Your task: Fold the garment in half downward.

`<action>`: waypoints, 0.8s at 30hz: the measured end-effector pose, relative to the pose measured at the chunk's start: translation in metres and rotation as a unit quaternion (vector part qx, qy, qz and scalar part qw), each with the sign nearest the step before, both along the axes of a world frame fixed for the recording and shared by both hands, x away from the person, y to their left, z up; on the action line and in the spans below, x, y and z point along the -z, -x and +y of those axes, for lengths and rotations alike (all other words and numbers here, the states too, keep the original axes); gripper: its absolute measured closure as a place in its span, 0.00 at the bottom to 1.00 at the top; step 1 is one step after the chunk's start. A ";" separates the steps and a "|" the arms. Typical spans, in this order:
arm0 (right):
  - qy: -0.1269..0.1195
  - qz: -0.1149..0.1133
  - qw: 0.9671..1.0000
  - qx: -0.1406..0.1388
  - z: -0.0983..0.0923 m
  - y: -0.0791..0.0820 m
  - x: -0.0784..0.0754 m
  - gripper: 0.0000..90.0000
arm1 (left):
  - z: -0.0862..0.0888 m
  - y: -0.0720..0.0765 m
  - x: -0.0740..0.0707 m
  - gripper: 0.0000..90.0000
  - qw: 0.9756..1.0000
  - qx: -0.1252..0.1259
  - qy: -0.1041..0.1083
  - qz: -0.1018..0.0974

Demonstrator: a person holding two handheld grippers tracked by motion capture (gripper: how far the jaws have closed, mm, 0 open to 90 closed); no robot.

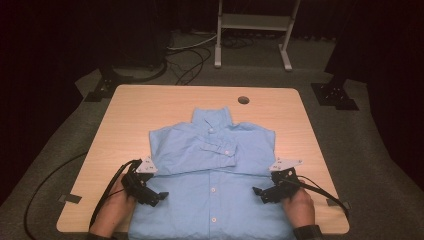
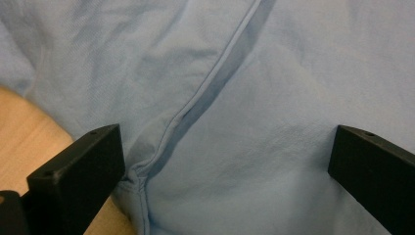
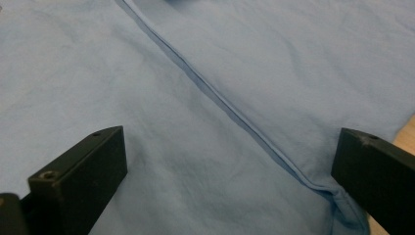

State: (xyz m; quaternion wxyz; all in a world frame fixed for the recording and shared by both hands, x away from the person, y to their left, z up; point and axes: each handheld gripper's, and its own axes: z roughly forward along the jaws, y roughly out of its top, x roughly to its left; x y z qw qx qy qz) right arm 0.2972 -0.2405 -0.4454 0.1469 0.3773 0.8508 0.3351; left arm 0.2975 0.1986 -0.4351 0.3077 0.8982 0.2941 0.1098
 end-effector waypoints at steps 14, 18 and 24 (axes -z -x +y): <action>-0.001 -0.001 1.000 -0.004 -0.001 0.005 0.000 0.00 | 0.001 0.000 -0.007 0.00 0.999 0.010 -0.012 -0.049; -0.002 -0.002 1.000 -0.005 -0.001 0.005 0.000 0.00 | 0.006 -0.013 -0.013 0.00 0.999 0.010 0.002 -0.036; -0.002 -0.002 1.000 -0.005 -0.001 0.005 0.000 0.00 | 0.012 -0.031 -0.025 0.00 0.999 0.010 0.002 -0.042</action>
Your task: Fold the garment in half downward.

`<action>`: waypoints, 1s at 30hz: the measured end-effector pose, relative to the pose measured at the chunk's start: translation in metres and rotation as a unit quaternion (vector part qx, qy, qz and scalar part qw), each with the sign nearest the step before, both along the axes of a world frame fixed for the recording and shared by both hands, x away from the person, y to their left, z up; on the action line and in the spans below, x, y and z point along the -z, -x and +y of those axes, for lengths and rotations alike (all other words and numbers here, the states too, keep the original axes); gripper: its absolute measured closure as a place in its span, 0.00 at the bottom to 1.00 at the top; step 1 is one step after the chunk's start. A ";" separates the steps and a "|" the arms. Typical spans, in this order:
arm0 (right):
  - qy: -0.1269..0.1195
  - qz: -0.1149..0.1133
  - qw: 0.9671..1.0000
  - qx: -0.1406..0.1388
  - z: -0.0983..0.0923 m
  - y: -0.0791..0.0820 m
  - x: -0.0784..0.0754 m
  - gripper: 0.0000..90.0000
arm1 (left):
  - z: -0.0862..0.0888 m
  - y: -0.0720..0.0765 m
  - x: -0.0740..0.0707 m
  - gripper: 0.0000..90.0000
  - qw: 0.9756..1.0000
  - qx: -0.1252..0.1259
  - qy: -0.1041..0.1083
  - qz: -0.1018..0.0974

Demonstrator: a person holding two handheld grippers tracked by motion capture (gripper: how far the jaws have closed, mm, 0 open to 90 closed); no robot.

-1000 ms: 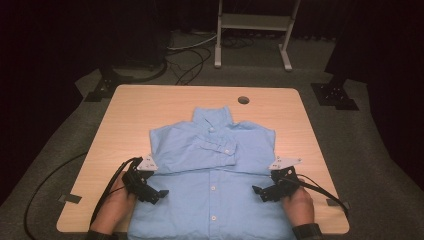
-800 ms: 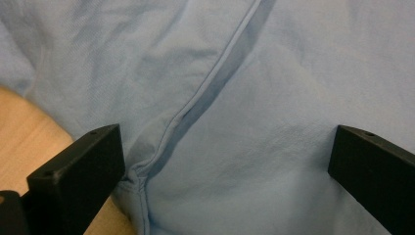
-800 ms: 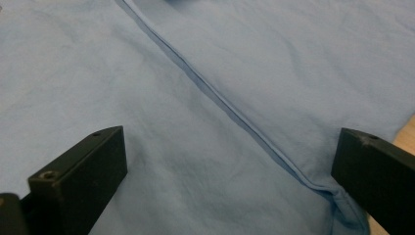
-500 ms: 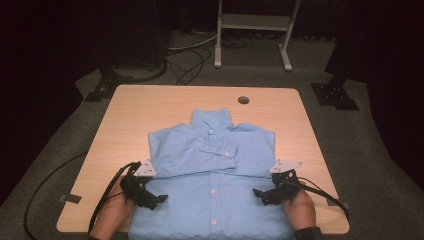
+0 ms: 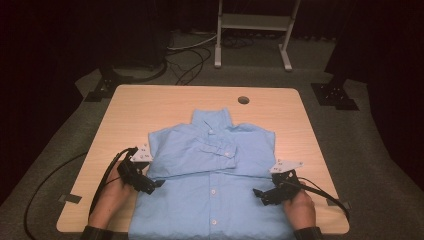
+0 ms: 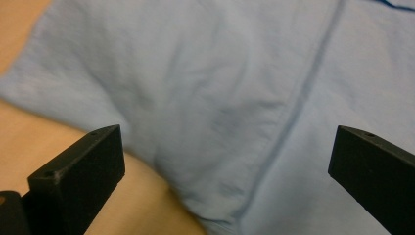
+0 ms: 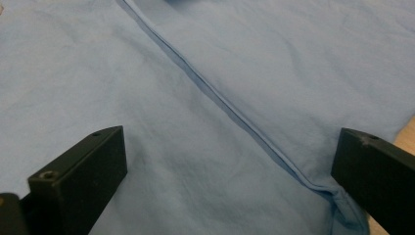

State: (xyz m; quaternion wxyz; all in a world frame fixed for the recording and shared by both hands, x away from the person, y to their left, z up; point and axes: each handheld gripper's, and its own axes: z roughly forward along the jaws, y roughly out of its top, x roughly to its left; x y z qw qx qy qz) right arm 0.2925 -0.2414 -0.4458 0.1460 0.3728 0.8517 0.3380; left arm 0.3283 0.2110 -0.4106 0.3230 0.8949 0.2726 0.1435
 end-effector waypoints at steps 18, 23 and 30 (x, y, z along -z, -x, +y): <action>-0.001 0.000 1.000 0.001 0.000 0.000 0.000 0.00 | 0.037 -0.121 -0.019 0.00 1.000 -0.014 0.010 0.002; -0.001 -0.001 1.000 0.002 0.000 0.001 0.000 0.00 | 0.042 -0.147 -0.011 0.00 1.000 -0.015 0.011 -0.009; -0.001 -0.002 1.000 0.003 0.000 0.001 0.000 0.00 | 0.049 -0.165 0.016 0.00 0.999 -0.031 0.013 0.005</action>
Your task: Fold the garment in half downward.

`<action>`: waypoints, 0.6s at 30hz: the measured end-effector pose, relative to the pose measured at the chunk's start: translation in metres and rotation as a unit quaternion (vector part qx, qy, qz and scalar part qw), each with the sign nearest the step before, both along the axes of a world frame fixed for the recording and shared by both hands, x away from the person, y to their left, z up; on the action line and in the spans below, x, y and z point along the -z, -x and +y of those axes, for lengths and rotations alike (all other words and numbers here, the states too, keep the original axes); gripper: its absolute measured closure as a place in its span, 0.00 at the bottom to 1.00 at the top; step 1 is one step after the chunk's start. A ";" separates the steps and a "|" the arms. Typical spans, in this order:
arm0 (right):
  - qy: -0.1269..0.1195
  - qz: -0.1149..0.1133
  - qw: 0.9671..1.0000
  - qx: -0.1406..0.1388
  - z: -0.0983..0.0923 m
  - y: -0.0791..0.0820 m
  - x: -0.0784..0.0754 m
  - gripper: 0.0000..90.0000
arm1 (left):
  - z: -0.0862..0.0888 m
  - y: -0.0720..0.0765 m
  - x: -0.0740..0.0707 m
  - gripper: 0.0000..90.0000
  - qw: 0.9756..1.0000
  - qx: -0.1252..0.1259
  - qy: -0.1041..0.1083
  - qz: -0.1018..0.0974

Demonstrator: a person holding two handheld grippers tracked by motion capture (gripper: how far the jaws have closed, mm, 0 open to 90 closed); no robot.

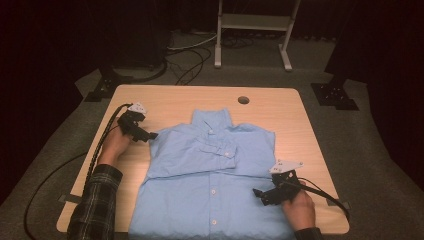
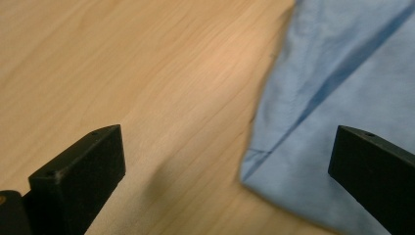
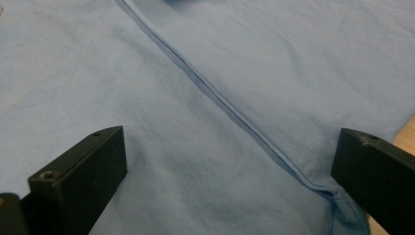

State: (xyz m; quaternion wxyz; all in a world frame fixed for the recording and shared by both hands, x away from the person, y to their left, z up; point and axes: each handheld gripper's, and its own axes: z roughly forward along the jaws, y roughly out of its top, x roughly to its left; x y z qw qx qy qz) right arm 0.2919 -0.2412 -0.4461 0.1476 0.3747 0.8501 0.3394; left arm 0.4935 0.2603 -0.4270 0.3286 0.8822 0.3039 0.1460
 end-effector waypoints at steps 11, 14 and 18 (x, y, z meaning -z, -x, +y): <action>0.001 0.001 1.000 -0.003 0.000 -0.001 0.000 0.00 | 0.012 -0.005 0.015 0.00 0.999 -0.020 0.041 -0.001; -0.025 0.032 0.999 -0.017 -0.007 -0.009 -0.009 0.00 | 0.012 -0.005 0.015 0.00 0.999 -0.020 0.041 -0.002; -0.065 0.019 0.998 -0.019 -0.018 -0.029 -0.025 0.00 | 0.012 -0.005 0.015 0.00 0.999 -0.022 0.041 -0.001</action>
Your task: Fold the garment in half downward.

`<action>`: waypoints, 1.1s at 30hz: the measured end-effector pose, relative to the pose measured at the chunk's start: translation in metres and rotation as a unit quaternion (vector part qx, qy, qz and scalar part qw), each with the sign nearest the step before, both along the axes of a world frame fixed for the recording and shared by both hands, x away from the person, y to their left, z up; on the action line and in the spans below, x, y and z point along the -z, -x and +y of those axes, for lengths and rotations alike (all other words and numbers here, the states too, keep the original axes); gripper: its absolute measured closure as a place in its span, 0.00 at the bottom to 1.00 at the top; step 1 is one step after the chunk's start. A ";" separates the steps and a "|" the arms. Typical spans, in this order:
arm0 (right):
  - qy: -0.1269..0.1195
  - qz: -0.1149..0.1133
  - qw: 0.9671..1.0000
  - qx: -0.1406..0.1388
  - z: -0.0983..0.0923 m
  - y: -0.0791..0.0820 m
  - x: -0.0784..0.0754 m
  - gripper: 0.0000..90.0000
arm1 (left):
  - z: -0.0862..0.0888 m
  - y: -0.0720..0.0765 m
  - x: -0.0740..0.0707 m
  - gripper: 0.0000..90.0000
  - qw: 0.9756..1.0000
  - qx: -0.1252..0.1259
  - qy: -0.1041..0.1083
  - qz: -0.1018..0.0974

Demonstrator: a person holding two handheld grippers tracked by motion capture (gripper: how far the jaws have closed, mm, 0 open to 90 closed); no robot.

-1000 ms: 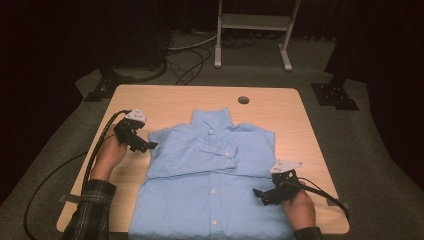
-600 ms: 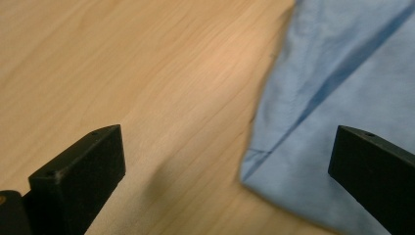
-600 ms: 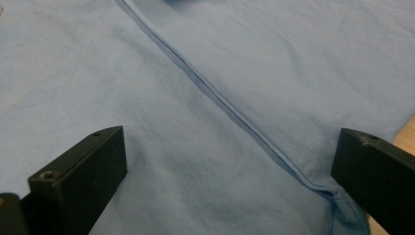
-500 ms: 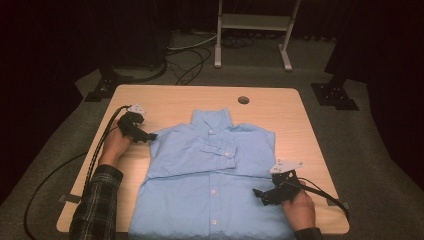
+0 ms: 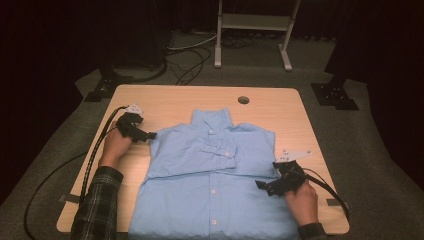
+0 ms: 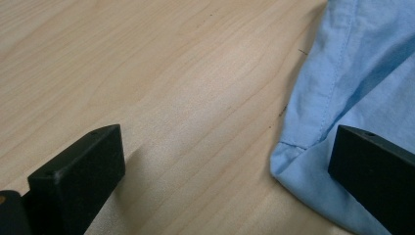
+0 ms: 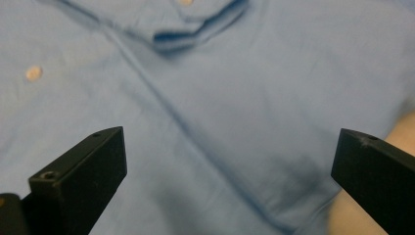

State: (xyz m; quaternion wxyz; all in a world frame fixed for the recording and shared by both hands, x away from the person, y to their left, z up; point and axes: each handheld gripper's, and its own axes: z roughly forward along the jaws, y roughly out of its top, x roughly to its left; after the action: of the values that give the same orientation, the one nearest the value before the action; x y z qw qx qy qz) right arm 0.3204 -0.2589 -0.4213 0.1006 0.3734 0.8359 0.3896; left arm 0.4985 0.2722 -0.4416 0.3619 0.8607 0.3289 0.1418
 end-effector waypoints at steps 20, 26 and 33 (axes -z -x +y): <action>0.040 -0.066 0.996 0.045 -0.032 -0.149 -0.028 0.00 | -0.001 0.001 0.000 0.00 1.000 -0.009 0.001 -0.001; 0.041 -0.037 0.998 0.044 -0.043 -0.171 0.004 0.00 | -0.001 0.001 0.000 0.00 1.000 -0.008 0.000 -0.001; 0.048 -0.018 0.998 0.046 -0.050 -0.178 0.024 0.00 | -0.001 0.001 0.000 0.00 1.000 -0.007 0.000 -0.001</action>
State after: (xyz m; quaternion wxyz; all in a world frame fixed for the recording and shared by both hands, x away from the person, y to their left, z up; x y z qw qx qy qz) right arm 0.4988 -0.3086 -0.4453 0.1510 0.3990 0.8335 0.3511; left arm 0.4977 0.2708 -0.4418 0.3613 0.8584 0.3340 0.1454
